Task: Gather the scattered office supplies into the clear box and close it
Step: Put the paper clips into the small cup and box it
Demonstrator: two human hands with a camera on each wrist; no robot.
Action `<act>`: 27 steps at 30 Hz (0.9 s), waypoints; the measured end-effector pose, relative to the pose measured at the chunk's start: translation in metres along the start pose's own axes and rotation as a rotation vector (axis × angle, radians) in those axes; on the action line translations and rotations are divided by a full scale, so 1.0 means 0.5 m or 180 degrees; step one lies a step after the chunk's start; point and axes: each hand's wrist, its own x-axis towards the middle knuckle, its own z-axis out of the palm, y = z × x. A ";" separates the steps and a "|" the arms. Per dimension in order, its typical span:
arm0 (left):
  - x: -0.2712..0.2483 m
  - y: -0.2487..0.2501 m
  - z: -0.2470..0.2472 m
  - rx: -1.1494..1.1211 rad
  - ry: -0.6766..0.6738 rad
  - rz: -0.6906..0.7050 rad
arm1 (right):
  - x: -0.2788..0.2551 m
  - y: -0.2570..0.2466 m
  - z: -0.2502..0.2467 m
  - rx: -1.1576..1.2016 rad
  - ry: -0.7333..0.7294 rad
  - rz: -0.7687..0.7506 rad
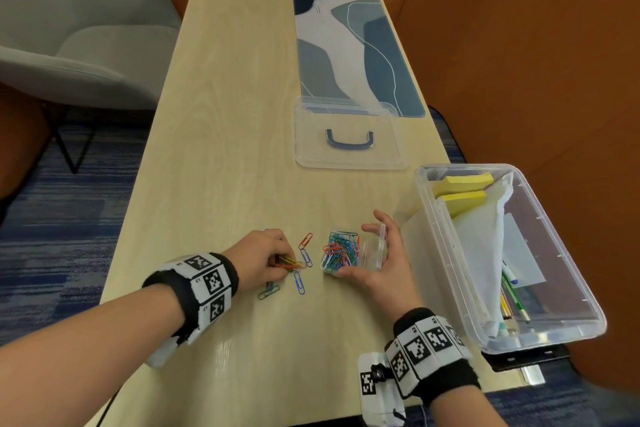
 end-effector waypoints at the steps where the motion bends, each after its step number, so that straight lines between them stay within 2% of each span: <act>1: 0.003 0.002 -0.001 0.0034 0.0016 -0.0023 | -0.002 0.000 -0.001 0.0015 -0.0016 0.0027; 5: 0.013 0.023 -0.020 -0.0208 0.0347 -0.0254 | -0.006 -0.001 -0.002 0.0028 -0.0077 0.0066; 8: 0.025 0.072 -0.038 -0.0642 0.0678 -0.0099 | -0.007 -0.002 -0.001 0.0038 -0.0108 0.0024; 12: 0.046 0.137 -0.036 -0.0660 0.0520 0.0161 | -0.007 -0.020 0.007 0.0083 -0.0170 -0.0107; 15: 0.042 0.140 -0.036 -0.0744 0.0396 0.0354 | -0.007 -0.030 0.007 0.0160 -0.0183 -0.0148; 17: 0.027 0.121 -0.049 -0.0751 0.0551 0.0435 | -0.005 -0.027 0.002 0.0150 -0.0124 -0.0144; 19: 0.010 0.084 -0.060 -0.0695 0.0693 0.0273 | -0.005 -0.025 -0.003 0.0156 -0.0048 -0.0117; 21: -0.012 0.040 -0.059 -0.0460 0.0449 -0.0065 | -0.009 -0.024 -0.007 0.0188 0.0000 -0.0054; 24: -0.040 -0.004 -0.036 0.0108 -0.0254 -0.0499 | -0.015 -0.022 -0.010 0.0211 0.0049 0.0010; 27: -0.037 -0.005 -0.015 0.0237 -0.0294 -0.0455 | -0.016 -0.024 -0.008 0.0228 0.0042 0.0047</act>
